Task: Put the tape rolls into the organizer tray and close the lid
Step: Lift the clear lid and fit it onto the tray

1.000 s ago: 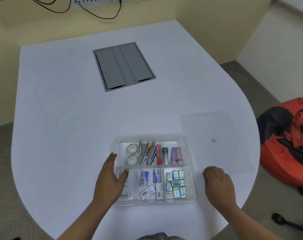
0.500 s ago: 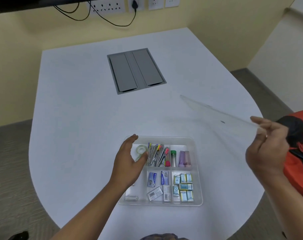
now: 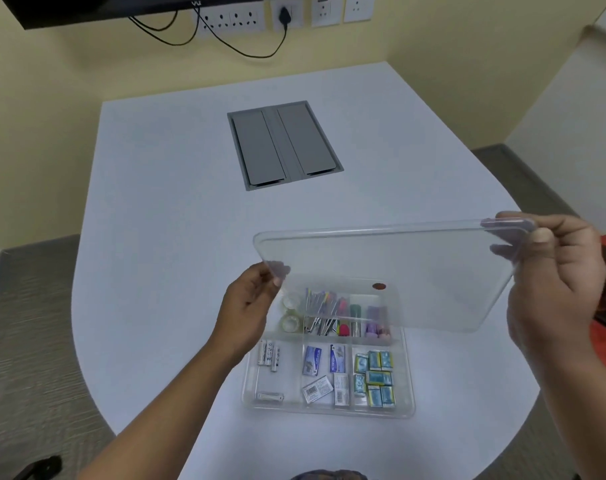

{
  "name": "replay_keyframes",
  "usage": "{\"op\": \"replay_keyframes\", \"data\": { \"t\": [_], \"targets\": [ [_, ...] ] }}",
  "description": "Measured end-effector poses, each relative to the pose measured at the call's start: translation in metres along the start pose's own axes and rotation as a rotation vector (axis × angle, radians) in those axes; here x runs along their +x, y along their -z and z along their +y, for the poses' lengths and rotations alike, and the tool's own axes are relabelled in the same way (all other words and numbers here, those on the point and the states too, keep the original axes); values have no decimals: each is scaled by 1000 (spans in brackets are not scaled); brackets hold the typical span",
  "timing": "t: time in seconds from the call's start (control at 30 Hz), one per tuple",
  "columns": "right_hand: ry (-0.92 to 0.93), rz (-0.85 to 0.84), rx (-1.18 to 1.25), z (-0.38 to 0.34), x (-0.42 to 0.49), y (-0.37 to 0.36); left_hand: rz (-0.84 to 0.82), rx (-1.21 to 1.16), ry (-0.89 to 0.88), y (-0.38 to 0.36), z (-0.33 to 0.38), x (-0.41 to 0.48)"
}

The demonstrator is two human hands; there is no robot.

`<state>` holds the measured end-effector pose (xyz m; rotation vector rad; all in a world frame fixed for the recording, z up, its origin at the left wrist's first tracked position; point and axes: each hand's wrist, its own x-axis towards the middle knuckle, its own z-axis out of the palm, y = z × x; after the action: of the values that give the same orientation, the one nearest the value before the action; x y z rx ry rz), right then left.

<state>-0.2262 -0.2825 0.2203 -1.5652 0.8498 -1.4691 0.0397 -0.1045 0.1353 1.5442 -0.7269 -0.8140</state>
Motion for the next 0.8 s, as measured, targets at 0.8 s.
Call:
{"op": "replay_keyframes", "data": {
  "t": [0.8],
  "targets": [
    [-652,-276,-431,136,-119,1,146,699,285,25,-83,-6]
  ]
}}
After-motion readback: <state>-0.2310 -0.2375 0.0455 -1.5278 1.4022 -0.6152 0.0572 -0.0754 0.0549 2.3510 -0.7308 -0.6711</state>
